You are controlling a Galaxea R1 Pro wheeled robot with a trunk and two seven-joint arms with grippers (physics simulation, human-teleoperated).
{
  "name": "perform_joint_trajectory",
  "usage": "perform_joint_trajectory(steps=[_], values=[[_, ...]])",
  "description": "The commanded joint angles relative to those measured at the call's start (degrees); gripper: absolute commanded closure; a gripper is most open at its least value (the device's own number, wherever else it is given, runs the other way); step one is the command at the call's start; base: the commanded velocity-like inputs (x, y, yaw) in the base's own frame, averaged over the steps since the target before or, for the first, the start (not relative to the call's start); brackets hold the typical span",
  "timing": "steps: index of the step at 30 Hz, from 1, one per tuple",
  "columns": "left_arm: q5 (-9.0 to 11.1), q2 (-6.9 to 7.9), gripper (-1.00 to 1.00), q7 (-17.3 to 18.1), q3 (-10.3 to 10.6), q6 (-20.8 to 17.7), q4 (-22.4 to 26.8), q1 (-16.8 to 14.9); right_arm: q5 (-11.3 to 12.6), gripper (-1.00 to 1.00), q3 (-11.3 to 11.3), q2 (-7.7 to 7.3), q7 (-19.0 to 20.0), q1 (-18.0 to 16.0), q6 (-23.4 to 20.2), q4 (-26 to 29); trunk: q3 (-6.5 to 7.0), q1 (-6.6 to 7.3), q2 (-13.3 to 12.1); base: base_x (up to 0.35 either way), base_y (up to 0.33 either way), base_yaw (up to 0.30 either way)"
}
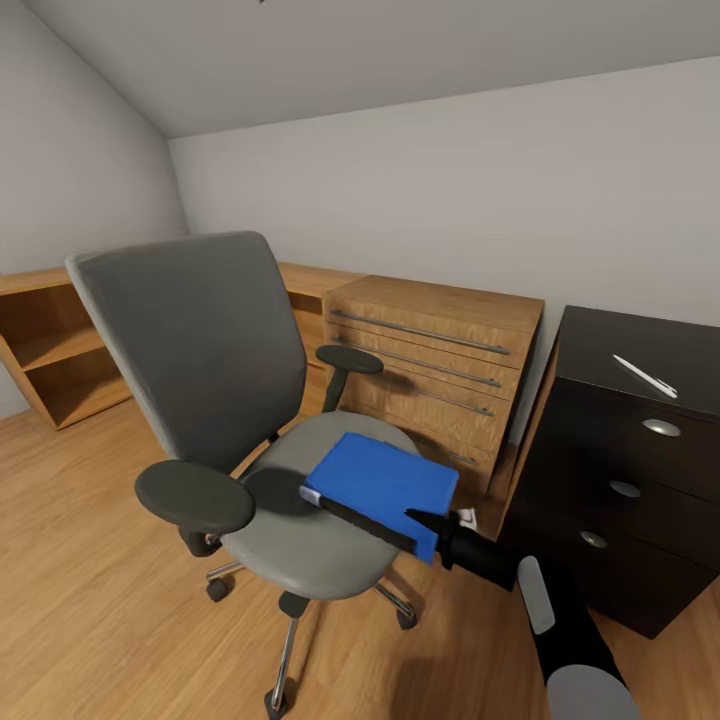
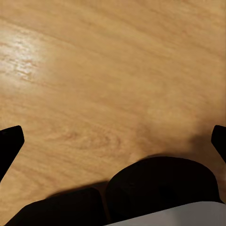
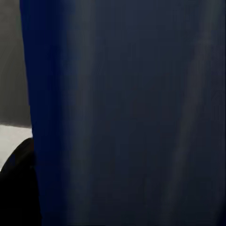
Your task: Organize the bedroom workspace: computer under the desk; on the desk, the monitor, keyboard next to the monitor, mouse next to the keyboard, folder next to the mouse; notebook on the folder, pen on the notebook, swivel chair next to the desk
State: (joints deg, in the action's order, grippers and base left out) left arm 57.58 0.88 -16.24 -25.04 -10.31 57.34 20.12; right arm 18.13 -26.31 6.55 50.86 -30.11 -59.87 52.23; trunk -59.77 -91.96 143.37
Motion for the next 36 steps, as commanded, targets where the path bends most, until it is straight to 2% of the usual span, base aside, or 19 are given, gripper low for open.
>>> perform_joint_trajectory(steps=[1,11,18,21,29,36], values=[[0.4,0.0,-1.0,-0.3,0.0,-0.2,0.1,0.0,-1.9,1.0,0.1,-0.02,0.9,0.0,-0.1,0.0,-0.05,0.0,0.0,0.0,0.002,0.0],[0.4,0.0,-1.0,-0.4,0.1,-0.2,-0.1,0.0,-1.6,1.0,0.4,-1.72,4.8,0.0,-0.1,0.0,-0.05,0.0,0.0,0.0,0.0,0.0],[0.5,-0.03,-1.0,-0.3,0.0,-0.2,-0.1,0.0,-1.5,1.0,0.2,-2.55,5.5,0.0,-0.1,0.6,-0.05,0.0,0.0,0.0,0.0,0.0],[0.7,-0.12,-1.0,-0.3,-0.4,-0.2,-0.1,0.0,-1.6,1.0,0.3,-3.05,5.4,0.0,-0.1,1.0,0.61,0.08,0.0,0.0,0.0,0.0],[0.6,-0.17,-1.0,-0.3,-0.3,-0.2,-0.1,0.0,-1.7,1.0,0.5,-3.24,5.2,-0.1,-0.1,4.8,2.38,0.3,-0.2,0.0,0.0,0.0],[0.7,-0.29,-1.0,-0.2,-0.1,-0.2,0.1,0.0,-2.1,1.0,0.5,-3.3,5.0,-0.1,-0.1,9.4,3.64,1.84,-3.0,0.0,0.0,0.0]])
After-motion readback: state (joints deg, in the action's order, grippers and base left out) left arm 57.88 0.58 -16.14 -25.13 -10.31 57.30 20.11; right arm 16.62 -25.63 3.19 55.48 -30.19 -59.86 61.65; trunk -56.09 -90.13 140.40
